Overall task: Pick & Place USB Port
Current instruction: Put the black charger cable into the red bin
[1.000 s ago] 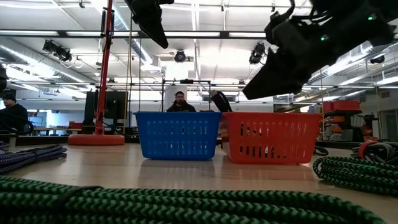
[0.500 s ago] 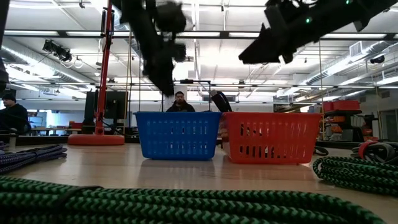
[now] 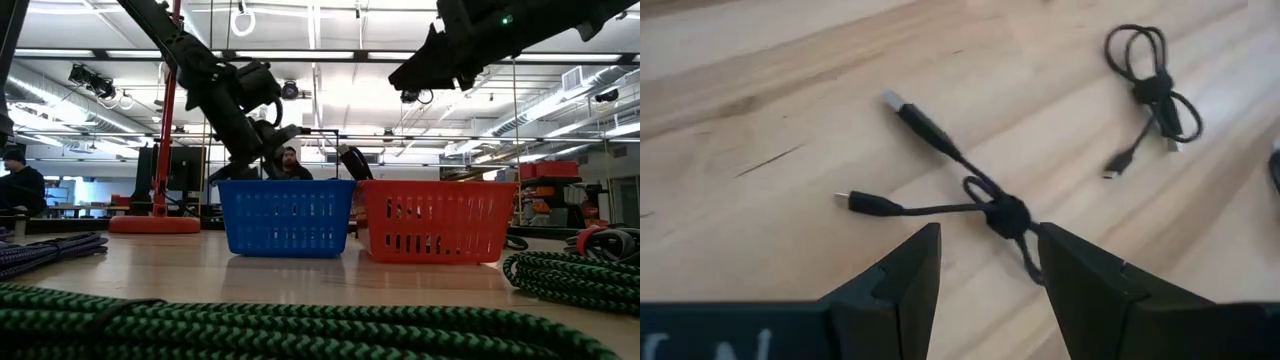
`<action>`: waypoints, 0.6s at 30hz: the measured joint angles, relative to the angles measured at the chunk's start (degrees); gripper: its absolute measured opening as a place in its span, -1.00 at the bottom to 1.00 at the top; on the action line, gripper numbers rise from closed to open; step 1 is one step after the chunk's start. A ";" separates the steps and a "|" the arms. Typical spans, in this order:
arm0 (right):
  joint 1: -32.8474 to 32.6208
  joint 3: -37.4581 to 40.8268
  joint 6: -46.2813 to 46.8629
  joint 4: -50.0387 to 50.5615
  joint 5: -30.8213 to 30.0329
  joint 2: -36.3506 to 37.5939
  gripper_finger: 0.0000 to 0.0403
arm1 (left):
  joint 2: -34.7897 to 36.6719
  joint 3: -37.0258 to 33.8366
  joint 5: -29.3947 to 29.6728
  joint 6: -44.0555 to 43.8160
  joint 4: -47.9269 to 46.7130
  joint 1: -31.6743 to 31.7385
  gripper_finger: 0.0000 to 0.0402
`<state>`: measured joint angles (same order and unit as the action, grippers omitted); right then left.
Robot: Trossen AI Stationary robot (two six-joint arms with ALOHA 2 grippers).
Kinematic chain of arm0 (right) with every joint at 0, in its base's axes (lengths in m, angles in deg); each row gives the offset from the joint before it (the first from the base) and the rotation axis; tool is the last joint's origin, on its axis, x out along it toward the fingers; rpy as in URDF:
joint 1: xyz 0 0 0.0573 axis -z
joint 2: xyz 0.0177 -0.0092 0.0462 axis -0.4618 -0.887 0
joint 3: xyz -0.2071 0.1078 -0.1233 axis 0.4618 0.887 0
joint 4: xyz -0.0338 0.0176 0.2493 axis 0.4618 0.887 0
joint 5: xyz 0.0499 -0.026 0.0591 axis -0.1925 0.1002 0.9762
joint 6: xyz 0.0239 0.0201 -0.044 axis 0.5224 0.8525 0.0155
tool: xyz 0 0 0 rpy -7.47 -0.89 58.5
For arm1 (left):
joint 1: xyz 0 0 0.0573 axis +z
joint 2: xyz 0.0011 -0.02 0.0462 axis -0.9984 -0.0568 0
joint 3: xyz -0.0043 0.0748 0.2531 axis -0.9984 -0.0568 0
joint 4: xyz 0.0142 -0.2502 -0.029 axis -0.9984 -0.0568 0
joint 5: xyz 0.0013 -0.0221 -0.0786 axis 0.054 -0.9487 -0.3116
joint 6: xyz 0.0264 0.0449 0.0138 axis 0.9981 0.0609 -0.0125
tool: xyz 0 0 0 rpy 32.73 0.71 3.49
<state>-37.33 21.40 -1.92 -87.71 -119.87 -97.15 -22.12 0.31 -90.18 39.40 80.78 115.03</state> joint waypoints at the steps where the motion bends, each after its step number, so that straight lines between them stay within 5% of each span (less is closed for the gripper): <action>1: 0.00 0.00 -0.26 -0.01 0.06 0.00 -0.26 | 0.00 0.00 0.00 -0.79 -0.09 -0.12 -0.13; 18: -0.02 0.00 -1.55 -0.16 4.17 0.00 -0.26 | -8.79 1.07 3.77 -10.14 4.78 -4.56 -0.13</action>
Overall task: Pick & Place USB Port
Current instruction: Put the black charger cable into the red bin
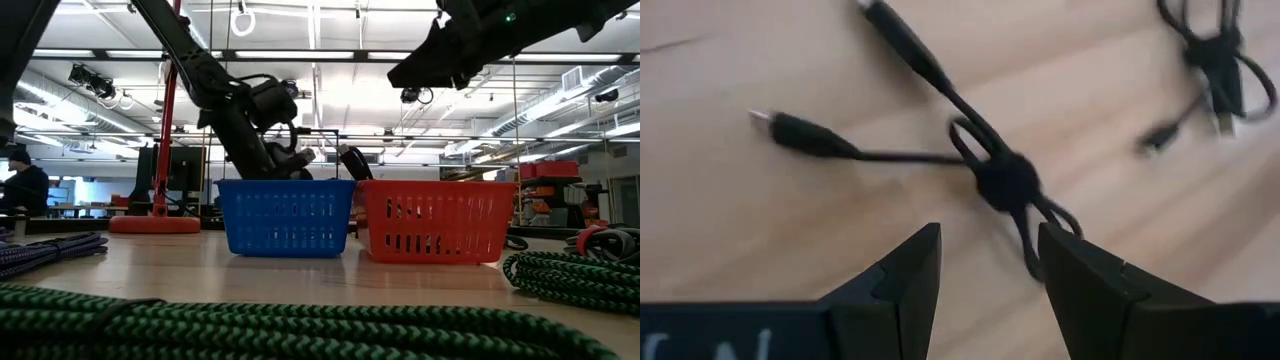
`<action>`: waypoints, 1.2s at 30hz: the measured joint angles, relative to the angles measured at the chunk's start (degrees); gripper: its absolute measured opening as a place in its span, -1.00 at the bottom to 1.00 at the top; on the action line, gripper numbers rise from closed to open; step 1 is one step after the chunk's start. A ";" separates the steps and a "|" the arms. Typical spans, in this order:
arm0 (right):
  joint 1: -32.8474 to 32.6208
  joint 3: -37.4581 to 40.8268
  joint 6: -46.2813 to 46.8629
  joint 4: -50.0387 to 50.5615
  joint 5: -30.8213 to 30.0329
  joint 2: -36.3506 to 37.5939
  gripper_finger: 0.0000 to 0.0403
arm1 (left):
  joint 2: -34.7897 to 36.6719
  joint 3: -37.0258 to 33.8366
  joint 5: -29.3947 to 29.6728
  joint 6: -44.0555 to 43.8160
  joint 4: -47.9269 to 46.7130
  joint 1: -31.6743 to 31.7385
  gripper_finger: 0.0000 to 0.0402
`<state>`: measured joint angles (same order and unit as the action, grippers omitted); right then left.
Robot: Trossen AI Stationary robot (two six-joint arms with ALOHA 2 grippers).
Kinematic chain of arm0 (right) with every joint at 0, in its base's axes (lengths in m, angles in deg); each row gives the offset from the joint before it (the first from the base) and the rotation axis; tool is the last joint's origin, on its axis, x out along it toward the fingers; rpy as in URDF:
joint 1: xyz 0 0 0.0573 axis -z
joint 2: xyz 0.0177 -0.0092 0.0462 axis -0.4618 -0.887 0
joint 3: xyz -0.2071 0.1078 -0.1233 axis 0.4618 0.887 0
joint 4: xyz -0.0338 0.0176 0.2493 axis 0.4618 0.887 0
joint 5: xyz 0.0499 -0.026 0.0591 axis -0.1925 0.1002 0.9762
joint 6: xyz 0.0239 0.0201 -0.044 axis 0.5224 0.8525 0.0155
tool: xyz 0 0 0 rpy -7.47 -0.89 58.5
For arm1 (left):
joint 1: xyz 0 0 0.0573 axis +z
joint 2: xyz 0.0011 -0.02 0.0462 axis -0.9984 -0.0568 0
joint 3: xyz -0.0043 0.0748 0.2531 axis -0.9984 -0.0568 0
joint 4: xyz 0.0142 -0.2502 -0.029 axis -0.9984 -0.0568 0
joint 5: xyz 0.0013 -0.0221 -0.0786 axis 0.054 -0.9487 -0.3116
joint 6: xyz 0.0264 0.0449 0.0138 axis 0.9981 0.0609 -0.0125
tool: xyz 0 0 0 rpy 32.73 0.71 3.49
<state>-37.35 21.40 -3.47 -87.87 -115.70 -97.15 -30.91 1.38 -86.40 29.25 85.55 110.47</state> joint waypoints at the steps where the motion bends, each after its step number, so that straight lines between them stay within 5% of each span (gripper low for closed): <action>1: -0.02 0.00 0.15 0.00 0.44 0.00 -0.26 | -0.56 0.49 0.15 -0.06 0.83 0.04 -0.13; 36: 0.00 0.00 -0.66 0.15 0.72 -0.02 -0.26 | -4.84 2.58 2.40 -4.20 2.96 0.02 -0.13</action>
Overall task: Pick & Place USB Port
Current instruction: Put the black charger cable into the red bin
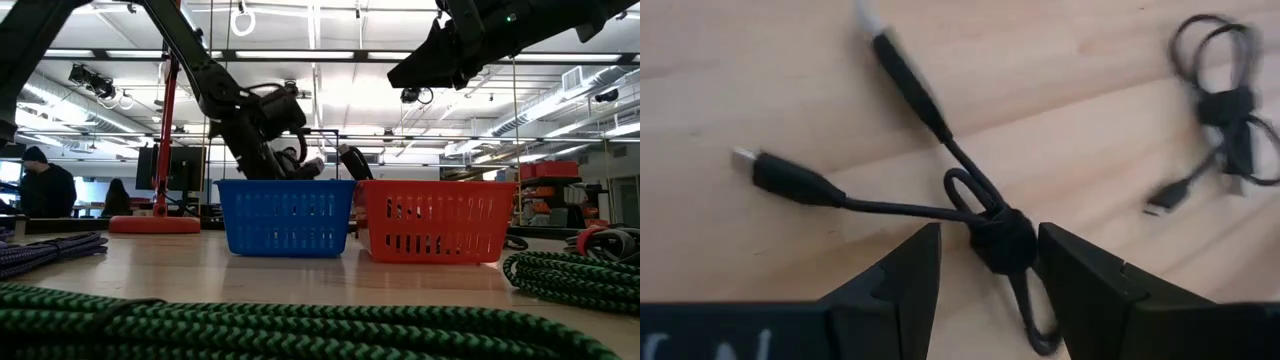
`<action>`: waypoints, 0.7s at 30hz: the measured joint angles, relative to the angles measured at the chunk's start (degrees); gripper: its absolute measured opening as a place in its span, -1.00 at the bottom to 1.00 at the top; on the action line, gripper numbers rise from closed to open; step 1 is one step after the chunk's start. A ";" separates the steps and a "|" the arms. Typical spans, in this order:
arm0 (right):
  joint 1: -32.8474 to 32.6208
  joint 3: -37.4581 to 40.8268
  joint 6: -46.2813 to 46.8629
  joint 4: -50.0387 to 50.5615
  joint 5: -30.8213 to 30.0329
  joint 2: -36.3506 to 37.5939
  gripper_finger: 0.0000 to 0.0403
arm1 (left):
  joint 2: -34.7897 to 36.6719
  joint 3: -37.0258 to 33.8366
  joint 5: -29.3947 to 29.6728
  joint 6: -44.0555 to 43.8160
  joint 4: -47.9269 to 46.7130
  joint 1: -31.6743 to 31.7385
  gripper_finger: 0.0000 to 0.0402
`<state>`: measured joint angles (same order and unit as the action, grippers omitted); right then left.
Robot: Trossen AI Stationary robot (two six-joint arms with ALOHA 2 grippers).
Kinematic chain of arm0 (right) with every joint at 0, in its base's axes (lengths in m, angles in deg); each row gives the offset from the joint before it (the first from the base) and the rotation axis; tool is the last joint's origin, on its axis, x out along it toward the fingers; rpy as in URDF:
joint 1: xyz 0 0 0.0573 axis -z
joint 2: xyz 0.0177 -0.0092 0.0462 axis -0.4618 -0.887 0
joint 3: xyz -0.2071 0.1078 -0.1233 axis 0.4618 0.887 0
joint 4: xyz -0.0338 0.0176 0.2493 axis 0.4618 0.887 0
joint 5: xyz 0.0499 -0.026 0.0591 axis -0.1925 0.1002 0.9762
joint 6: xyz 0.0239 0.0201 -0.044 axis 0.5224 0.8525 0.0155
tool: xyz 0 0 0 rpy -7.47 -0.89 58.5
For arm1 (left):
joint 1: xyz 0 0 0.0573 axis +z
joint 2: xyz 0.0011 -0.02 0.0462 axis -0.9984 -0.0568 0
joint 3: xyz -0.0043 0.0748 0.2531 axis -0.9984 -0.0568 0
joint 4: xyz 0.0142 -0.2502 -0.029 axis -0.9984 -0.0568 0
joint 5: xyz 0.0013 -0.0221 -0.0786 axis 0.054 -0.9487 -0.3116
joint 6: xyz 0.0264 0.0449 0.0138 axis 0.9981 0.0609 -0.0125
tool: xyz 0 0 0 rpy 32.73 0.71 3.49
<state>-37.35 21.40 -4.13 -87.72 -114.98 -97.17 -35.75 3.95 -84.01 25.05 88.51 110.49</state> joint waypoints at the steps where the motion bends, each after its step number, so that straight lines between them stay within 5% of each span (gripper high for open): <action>1: 0.00 0.00 -0.01 -0.01 0.02 0.00 -0.26 | -0.43 0.05 0.12 -0.02 0.50 0.00 -0.13; 8: 0.00 0.00 -0.06 -0.01 0.12 -0.02 -0.26 | -2.13 0.14 2.79 1.49 3.14 0.23 -0.19; 15: 0.00 0.00 -0.06 0.01 0.06 -0.02 -0.26 | -2.32 0.11 1.21 7.59 2.62 0.80 -0.81; 21: 0.00 0.00 -0.02 0.66 -0.01 -0.02 -0.26 | -2.39 0.09 2.01 9.78 2.61 0.74 -0.83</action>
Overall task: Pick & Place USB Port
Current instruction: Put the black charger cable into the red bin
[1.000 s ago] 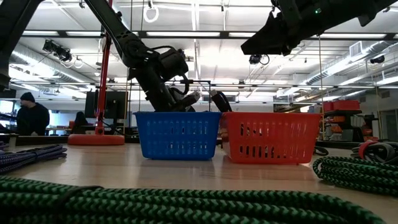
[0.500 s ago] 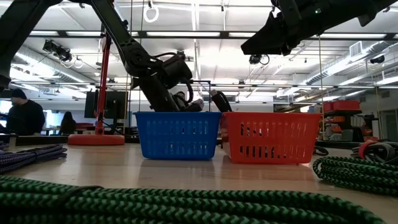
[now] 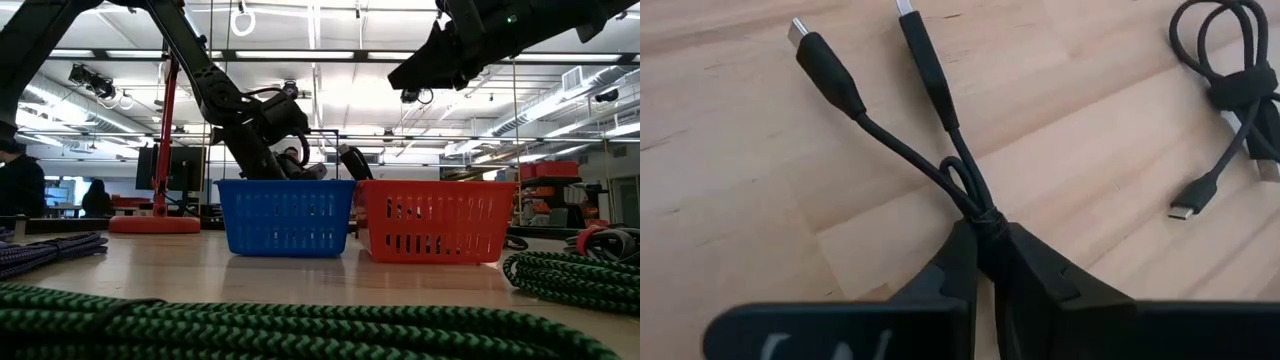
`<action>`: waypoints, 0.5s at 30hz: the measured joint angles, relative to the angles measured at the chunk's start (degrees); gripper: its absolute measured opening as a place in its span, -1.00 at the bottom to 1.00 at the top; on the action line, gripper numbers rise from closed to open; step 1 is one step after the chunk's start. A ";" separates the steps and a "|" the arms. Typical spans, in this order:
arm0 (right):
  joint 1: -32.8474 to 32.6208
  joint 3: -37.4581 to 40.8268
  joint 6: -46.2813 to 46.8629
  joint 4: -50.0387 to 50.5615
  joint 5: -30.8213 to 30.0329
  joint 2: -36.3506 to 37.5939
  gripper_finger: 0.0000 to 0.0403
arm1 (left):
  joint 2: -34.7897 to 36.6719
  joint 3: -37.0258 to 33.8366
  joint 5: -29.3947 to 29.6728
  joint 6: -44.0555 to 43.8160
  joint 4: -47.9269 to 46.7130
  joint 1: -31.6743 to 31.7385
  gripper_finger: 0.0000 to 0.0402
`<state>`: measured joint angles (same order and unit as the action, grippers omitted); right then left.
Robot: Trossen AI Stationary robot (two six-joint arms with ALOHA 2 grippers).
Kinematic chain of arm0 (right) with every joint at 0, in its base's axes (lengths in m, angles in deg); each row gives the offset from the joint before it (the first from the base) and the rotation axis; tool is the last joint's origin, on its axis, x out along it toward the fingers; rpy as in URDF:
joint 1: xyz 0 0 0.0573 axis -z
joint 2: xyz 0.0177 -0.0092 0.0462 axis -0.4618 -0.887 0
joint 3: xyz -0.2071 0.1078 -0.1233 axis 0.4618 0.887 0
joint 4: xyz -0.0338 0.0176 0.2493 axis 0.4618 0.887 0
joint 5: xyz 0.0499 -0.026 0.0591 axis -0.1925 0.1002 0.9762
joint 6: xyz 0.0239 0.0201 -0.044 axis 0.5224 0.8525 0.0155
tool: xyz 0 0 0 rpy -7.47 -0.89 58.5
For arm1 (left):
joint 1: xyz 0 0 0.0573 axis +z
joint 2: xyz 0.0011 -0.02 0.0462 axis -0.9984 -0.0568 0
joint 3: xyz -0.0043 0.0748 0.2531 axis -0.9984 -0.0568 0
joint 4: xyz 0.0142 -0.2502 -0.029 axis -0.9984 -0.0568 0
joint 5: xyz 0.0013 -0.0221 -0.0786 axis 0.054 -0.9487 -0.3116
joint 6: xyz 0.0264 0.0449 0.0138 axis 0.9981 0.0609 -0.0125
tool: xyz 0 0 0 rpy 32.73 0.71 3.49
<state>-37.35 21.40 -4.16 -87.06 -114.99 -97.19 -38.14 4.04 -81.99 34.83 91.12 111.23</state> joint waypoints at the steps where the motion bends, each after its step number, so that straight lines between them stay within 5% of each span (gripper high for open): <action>1: 0.00 0.00 0.08 0.48 -0.02 0.00 -0.26 | 0.06 -0.02 0.01 0.72 0.00 0.00 -0.83; 6: 0.00 0.00 0.31 4.13 -1.95 0.00 -0.26 | 4.09 -0.48 -1.09 7.08 -2.74 -1.80 -0.83; 15: 0.61 0.00 1.65 8.88 -9.95 0.00 -0.26 | 21.39 -0.26 0.84 13.47 -6.35 -7.99 -0.83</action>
<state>-36.74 21.40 -2.51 -78.18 -124.93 -97.19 -16.76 3.78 -81.15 48.30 84.77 103.24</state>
